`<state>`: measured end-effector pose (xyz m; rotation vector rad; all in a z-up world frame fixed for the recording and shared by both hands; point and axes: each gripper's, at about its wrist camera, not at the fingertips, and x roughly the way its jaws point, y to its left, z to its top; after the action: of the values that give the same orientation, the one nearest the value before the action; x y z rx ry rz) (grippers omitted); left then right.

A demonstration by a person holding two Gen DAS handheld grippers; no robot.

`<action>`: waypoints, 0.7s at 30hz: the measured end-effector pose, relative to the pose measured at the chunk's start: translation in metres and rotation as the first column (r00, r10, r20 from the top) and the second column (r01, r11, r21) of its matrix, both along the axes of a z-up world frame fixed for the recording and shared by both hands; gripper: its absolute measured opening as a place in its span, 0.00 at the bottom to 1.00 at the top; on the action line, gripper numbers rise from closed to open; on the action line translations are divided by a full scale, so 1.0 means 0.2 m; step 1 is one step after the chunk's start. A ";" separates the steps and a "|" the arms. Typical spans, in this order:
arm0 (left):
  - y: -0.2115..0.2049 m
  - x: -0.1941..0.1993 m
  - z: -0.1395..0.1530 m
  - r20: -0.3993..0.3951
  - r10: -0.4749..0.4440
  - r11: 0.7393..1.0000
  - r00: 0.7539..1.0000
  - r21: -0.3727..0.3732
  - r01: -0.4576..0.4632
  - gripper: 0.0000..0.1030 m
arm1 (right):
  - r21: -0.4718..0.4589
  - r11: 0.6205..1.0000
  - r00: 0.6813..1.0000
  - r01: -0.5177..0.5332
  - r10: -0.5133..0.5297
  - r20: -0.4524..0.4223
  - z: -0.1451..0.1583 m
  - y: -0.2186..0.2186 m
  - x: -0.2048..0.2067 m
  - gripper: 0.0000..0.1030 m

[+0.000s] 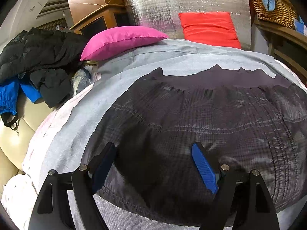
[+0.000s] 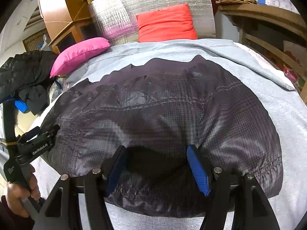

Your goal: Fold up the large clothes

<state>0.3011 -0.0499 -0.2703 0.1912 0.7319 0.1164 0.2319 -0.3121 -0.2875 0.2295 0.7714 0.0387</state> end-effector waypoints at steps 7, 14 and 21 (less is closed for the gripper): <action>0.01 0.00 -0.01 -0.001 0.002 1.000 1.000 -0.002 -0.002 0.81 | -0.008 1.000 1.000 -0.006 0.006 0.004 0.00 0.00 -0.01 0.67; 0.01 0.00 -0.02 -0.004 0.006 1.000 1.000 -0.005 -0.006 0.81 | -0.013 1.000 1.000 -0.010 0.010 0.005 0.00 0.01 -0.02 0.67; 0.01 0.01 -0.02 -0.007 0.004 1.000 1.000 -0.003 -0.004 0.81 | -0.018 1.000 1.000 -0.010 0.010 0.001 0.00 0.01 -0.02 0.68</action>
<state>0.3032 -0.0476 -0.2747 0.1875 0.7392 0.1190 0.2275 -0.3097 -0.2873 0.2080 0.7713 0.0415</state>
